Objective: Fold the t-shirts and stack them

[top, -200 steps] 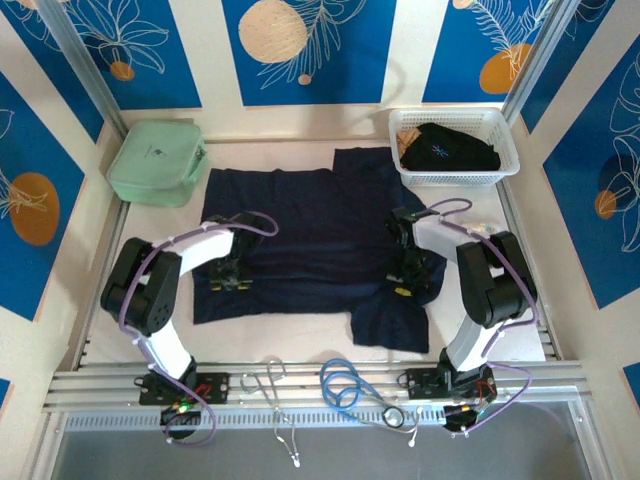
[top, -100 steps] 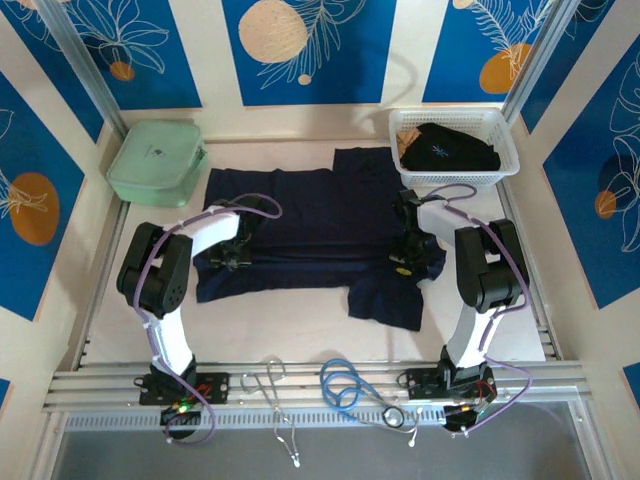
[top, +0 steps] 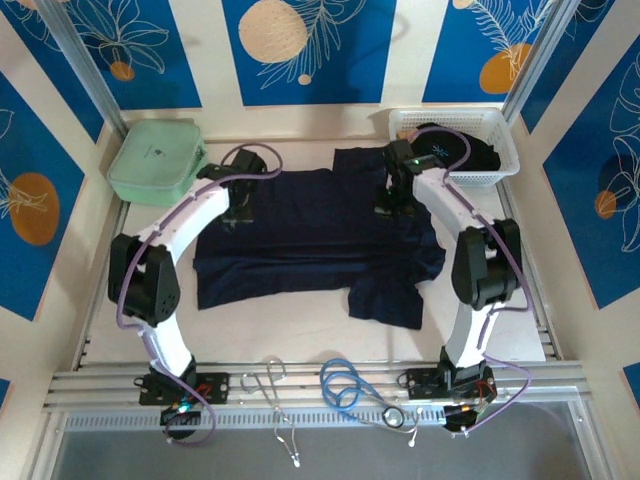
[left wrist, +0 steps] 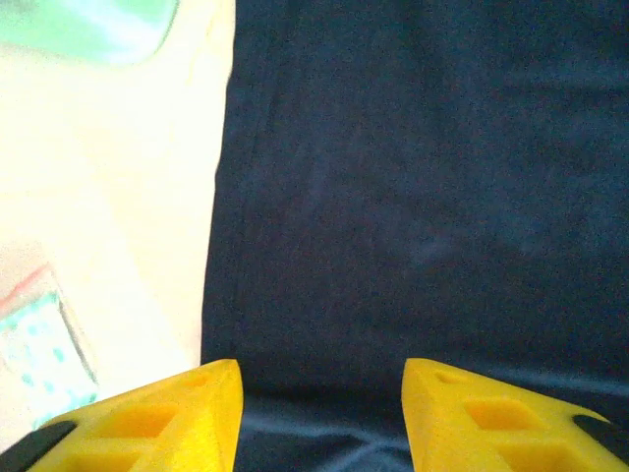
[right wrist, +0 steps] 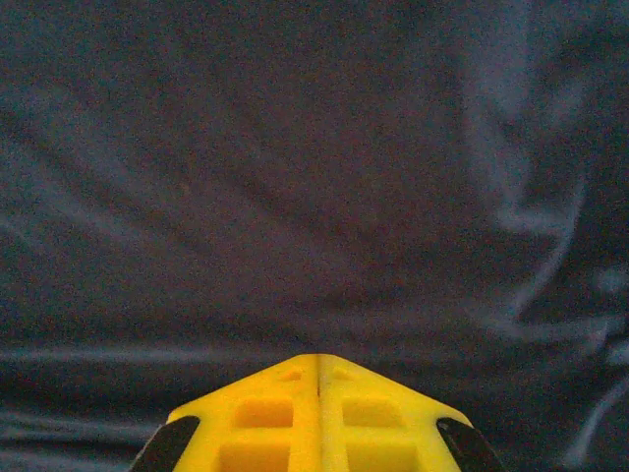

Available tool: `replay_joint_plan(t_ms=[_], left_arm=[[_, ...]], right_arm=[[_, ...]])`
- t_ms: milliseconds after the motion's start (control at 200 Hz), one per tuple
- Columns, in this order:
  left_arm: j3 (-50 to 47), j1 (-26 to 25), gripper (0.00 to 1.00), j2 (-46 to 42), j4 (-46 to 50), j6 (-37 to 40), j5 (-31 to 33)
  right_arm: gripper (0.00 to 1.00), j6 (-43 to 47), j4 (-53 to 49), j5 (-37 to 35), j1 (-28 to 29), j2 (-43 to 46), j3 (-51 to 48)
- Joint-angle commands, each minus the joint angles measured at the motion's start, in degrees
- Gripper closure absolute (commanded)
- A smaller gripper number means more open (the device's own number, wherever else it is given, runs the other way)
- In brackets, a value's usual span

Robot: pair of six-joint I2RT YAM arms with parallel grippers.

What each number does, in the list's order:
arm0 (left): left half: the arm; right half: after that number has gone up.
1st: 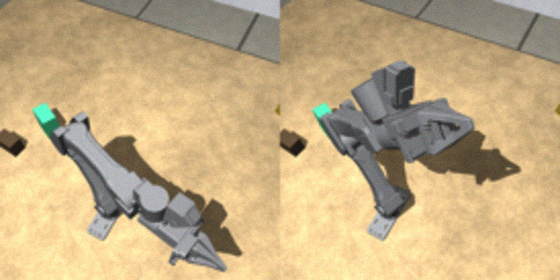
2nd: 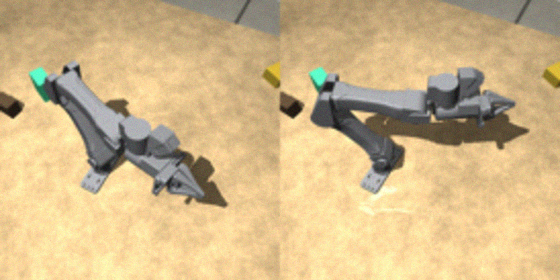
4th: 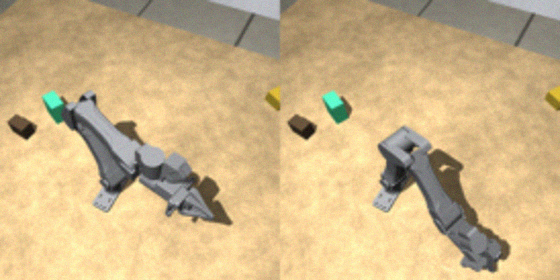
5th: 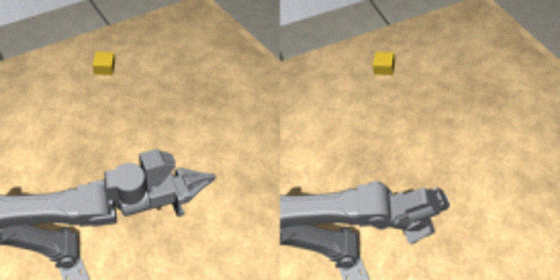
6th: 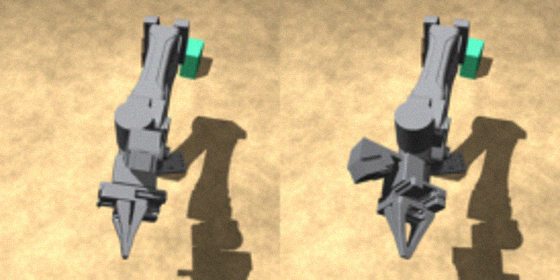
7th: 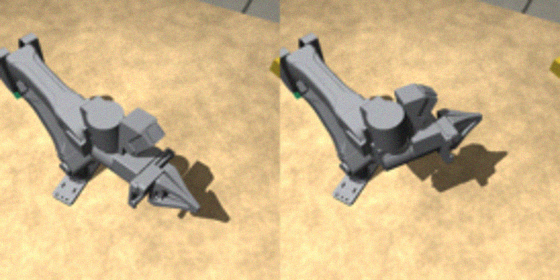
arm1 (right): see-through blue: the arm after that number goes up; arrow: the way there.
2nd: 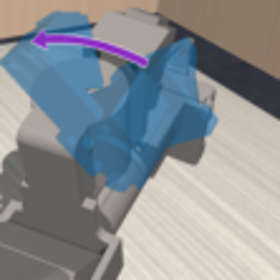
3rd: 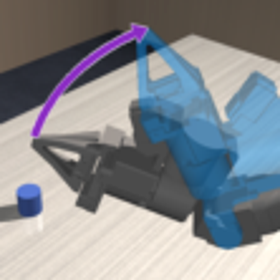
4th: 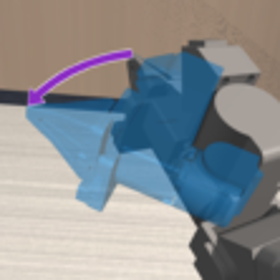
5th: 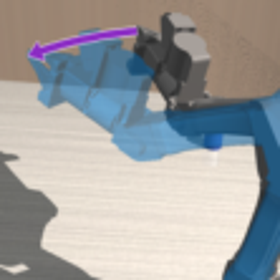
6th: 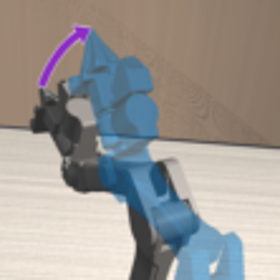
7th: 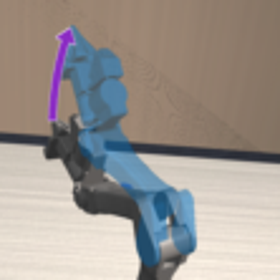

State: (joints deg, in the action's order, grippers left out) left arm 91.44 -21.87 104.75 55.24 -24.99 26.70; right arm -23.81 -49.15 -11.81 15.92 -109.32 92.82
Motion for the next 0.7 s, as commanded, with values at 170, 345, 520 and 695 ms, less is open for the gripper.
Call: replay_joint_plan(t_ms=[170, 345, 520, 695], left_arm=[[12.0, 5.8, 0.58, 17.3, -7.4, 4.0, -2.2], [14.7, 7.1, 0.61, 23.1, -10.6, 4.6, -1.9], [15.9, 7.5, 0.62, 26.6, -8.9, 5.0, -0.7], [14.5, 7.6, 0.65, 28.7, -5.8, 4.9, -2.6]], right_arm=[[1.00, 13.4, 0.6, -4.7, 0.0, -22.1, 20.8], [1.00, 14.4, -2.6, -5.5, -1.1, -31.6, 32.3], [1.00, 13.8, -8.7, -6.4, -0.9, -37.9, 40.4], [1.00, 12.4, -11.9, -5.3, -0.3, -37.7, 39.4]])
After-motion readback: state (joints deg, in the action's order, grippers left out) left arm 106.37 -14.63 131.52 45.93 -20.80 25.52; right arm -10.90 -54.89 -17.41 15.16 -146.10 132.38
